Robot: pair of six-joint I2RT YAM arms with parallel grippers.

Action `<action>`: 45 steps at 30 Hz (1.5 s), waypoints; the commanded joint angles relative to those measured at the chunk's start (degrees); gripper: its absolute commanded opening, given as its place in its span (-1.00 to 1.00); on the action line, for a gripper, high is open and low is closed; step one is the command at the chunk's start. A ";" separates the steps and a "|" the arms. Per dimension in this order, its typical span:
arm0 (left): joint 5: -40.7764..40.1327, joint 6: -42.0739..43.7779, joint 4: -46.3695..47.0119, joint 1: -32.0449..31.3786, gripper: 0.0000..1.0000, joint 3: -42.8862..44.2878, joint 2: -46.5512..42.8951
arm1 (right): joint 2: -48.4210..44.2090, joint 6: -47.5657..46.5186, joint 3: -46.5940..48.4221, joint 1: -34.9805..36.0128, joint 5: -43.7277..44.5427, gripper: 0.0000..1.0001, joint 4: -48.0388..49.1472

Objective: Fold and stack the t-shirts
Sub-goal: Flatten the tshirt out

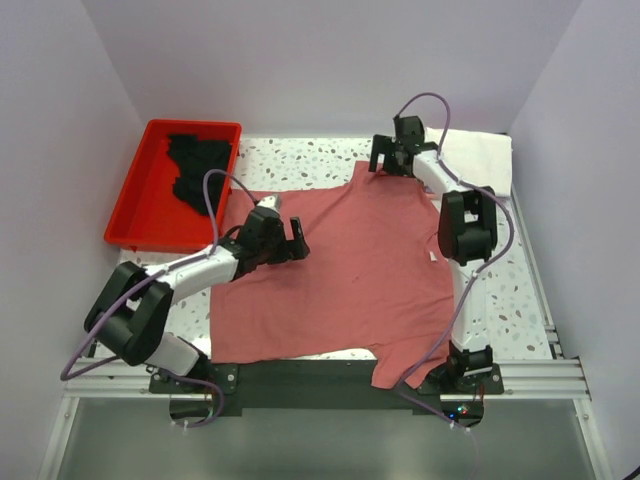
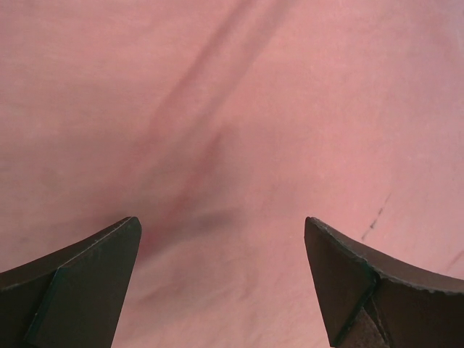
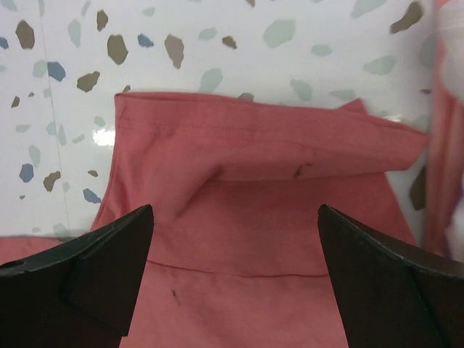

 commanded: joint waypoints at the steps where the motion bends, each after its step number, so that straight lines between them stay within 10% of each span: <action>1: 6.01 -0.72 9.59 -1.79 1.00 2.15 2.36 | 2.64 4.59 3.15 0.68 -4.63 0.98 0.41; 16: 13.13 -0.38 16.46 -11.82 1.00 15.51 19.06 | 7.83 8.99 4.38 0.68 -5.77 0.98 5.77; 37: 15.95 -2.22 16.73 -15.43 1.00 5.75 22.58 | 24.61 13.48 29.68 0.77 -3.31 0.98 21.94; 45: 12.52 2.87 10.59 -15.34 1.00 13.48 20.48 | 12.33 3.73 18.55 0.77 1.78 0.98 19.57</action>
